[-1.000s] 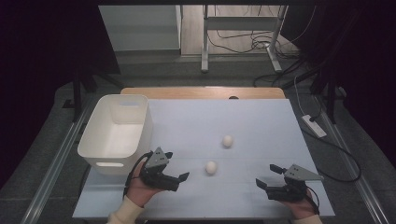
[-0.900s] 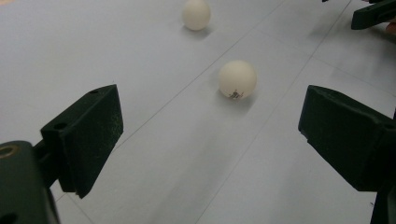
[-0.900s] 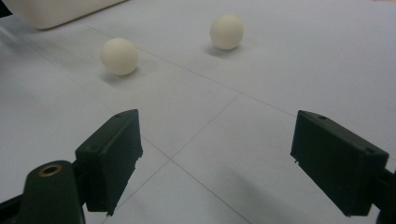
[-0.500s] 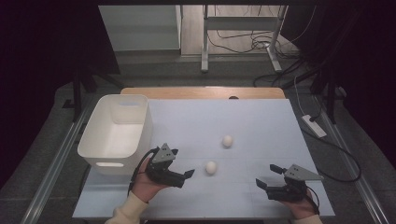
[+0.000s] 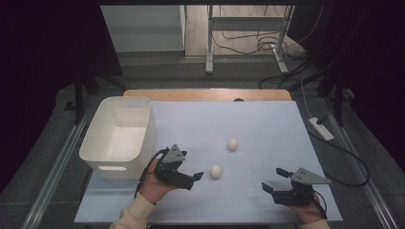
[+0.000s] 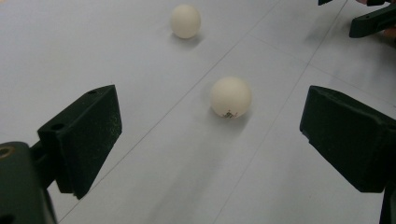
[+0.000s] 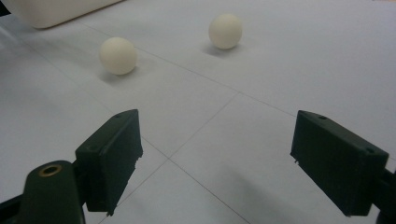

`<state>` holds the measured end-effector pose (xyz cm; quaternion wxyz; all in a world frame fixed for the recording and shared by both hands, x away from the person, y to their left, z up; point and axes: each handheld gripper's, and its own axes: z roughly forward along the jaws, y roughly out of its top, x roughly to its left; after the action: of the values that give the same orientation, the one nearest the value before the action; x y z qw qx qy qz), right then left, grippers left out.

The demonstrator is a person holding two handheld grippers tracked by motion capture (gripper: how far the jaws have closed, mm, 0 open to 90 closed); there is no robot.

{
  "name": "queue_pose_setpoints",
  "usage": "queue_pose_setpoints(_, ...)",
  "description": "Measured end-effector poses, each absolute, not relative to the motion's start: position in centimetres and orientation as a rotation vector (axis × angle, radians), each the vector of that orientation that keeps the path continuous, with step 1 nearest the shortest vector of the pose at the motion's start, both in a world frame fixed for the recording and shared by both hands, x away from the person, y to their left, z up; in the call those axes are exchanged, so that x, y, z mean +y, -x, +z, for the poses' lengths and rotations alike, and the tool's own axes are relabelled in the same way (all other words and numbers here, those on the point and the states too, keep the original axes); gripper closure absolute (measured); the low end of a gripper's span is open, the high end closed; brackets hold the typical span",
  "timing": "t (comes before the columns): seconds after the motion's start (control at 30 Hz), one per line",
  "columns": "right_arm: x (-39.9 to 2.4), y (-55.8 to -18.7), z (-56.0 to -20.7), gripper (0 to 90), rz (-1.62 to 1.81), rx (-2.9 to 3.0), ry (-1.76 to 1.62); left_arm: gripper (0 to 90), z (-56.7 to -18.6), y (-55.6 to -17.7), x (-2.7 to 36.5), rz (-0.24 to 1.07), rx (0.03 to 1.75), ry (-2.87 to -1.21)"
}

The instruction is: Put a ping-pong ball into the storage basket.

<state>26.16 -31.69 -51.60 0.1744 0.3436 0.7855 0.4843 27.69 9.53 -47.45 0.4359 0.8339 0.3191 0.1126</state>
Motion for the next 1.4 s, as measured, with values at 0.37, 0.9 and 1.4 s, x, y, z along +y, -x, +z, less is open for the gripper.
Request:
queue_pose_setpoints(0.37,-31.8,-26.2,-51.6,16.2,1.375,2.22,-0.978,6.3,-47.2,-28.2,8.6,0.27,0.772,-2.086)
queue_pose_setpoints(0.9,-31.8,-26.2,-51.6,16.2,1.37,2.22,-0.98,6.3,-47.3,-28.9,7.5,0.249,0.747,-2.097)
queue_pose_setpoints(1.4,-31.7,-26.3,-51.7,16.2,1.373,2.221,-0.984,6.3,-47.9,-29.6,6.2,0.223,0.726,-2.131)
